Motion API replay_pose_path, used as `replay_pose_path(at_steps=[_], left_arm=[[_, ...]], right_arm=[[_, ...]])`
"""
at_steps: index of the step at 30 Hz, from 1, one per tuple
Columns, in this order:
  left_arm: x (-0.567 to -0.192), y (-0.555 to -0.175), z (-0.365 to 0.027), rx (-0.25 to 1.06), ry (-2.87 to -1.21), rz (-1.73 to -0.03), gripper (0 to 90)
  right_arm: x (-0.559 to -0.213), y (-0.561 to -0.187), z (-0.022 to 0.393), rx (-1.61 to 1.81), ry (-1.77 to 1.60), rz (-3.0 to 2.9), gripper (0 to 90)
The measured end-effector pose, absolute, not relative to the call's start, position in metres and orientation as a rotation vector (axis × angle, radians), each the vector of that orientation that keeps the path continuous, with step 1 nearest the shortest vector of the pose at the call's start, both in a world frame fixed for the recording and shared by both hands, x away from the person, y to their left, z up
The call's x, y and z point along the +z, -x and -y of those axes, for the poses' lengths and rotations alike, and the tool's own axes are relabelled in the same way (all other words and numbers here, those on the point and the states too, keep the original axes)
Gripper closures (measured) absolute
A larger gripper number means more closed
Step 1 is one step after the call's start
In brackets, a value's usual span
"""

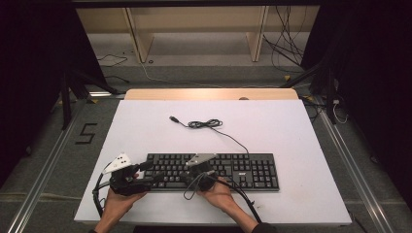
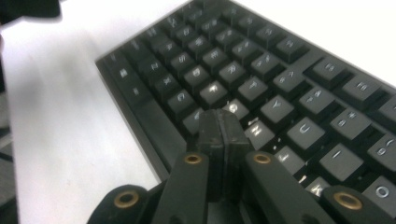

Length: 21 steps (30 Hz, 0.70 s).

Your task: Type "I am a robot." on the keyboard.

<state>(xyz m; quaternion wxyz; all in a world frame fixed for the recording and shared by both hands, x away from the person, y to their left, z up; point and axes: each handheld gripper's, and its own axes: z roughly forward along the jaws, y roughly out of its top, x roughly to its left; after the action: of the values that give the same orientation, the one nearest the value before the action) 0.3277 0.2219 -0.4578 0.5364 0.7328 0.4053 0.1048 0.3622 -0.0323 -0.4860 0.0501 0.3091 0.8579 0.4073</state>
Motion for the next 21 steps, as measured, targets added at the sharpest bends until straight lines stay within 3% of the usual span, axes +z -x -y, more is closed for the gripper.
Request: replay_pose_path(at_steps=[11,21], left_arm=[[-0.458,-0.328,-0.223,0.252,-1.742,-0.966,28.8],[-0.458,-0.328,-0.223,0.254,-1.744,-0.964,28.8]], right_arm=[[-0.486,-0.362,0.033,1.262,-0.962,-2.605,90.0],[-0.471,-0.368,0.049,1.386,-0.998,-2.532,75.5]])
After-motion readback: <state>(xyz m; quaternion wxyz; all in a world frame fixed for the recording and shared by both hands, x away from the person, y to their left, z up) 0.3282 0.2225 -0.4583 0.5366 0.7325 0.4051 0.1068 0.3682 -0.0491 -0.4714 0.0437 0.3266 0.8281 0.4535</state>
